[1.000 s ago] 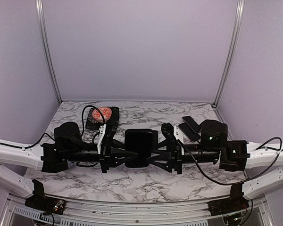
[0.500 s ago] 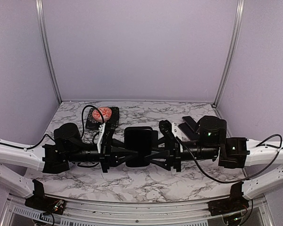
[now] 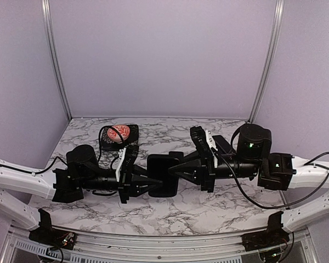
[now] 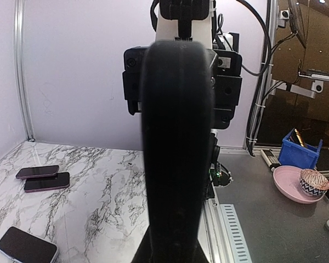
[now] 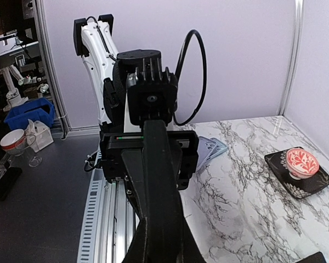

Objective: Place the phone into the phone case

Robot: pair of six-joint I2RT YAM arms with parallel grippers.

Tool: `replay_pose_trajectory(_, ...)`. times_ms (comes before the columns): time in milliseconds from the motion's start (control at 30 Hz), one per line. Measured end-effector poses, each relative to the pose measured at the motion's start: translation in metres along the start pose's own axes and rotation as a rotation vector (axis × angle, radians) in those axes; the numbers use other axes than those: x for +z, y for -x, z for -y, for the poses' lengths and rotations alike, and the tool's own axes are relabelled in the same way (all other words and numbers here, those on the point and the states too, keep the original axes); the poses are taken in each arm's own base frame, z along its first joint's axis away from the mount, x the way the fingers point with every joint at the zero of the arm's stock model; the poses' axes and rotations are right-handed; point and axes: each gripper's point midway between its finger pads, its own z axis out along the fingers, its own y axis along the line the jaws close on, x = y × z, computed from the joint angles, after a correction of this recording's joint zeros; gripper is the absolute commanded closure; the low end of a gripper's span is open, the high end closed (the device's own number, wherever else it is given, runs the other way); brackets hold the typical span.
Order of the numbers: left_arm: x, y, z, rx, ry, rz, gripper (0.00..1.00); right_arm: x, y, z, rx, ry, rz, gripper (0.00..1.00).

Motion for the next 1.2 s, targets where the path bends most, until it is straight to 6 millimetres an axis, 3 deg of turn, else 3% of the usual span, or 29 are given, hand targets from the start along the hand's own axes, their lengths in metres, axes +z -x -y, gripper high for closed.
replay_pose_trajectory(133, 0.001, 0.0, 0.001, 0.003, -0.004, 0.002, 1.0, -0.001, 0.0, -0.002, 0.0, 0.011, 0.002, 0.99)
replay_pose_trajectory(167, 0.001, -0.001, 0.001, 0.003, -0.004, 0.001, 1.0, -0.001, 0.0, -0.002, 0.001, 0.011, 0.002, 0.84)
replay_pose_trajectory(200, 0.001, 0.0, 0.001, 0.002, -0.004, 0.001, 1.0, -0.001, -0.001, -0.002, 0.002, 0.01, 0.002, 0.63)
replay_pose_trajectory(233, 0.001, 0.0, 0.0, -0.002, -0.003, 0.002, 1.0, -0.001, 0.0, -0.001, 0.002, 0.004, 0.003, 0.51)
replay_pose_trajectory(267, 0.001, 0.0, 0.0, -0.01, 0.003, 0.003, 1.0, -0.001, 0.0, 0.001, 0.003, -0.009, 0.004, 0.48)
replay_pose_trajectory(333, 0.001, 0.0, -0.004, -0.029, 0.027, 0.004, 1.0, -0.001, -0.002, 0.007, 0.004, -0.04, 0.006, 0.52)
replay_pose_trajectory(433, -0.002, 0.004, -0.011, -0.052, 0.058, 0.017, 1.0, 0.0, -0.011, 0.012, 0.017, -0.067, -0.009, 0.66)
replay_pose_trajectory(533, -0.004, 0.008, -0.013, -0.079, 0.07, 0.029, 1.0, 0.004, -0.025, 0.016, 0.04, -0.076, -0.031, 0.99)
replay_pose_trajectory(667, -0.005, 0.005, -0.013, -0.094, 0.057, 0.021, 1.0, 0.006, -0.032, 0.016, 0.09, -0.04, -0.045, 1.0)
replay_pose_trajectory(700, -0.005, 0.006, -0.012, -0.099, 0.049, 0.023, 0.96, 0.006, -0.031, 0.016, 0.099, -0.032, -0.042, 1.0)
replay_pose_trajectory(800, -0.006, 0.008, -0.017, -0.12, 0.071, 0.031, 0.24, 0.005, -0.031, 0.021, 0.134, -0.012, -0.037, 1.0)
replay_pose_trajectory(833, -0.007, 0.008, -0.023, -0.13, 0.1, 0.036, 0.09, 0.005, -0.033, 0.028, 0.154, -0.025, -0.041, 1.0)
replay_pose_trajectory(867, -0.009, 0.012, -0.033, -0.146, 0.158, 0.053, 0.02, 0.005, -0.038, 0.039, 0.182, -0.051, -0.052, 1.0)
replay_pose_trajectory(933, -0.019, 0.018, -0.061, -0.17, 0.319, 0.09, 0.01, 0.004, -0.051, 0.07, 0.253, -0.125, -0.084, 1.0)
replay_pose_trajectory(1000, -0.041, 0.017, -0.099, -0.216, 0.559, 0.117, 0.01, 0.01, -0.067, 0.113, 0.36, -0.22, -0.125, 1.0)
replay_pose_trajectory(1100, -0.092, -0.007, -0.157, -0.308, 0.942, 0.086, 0.01, 0.022, -0.088, 0.168, 0.506, -0.317, -0.167, 1.0)
replay_pose_trajectory(1200, -0.141, -0.033, -0.19, -0.34, 1.205, 0.029, 0.01, 0.043, -0.113, 0.217, 0.668, -0.353, -0.195, 1.0)
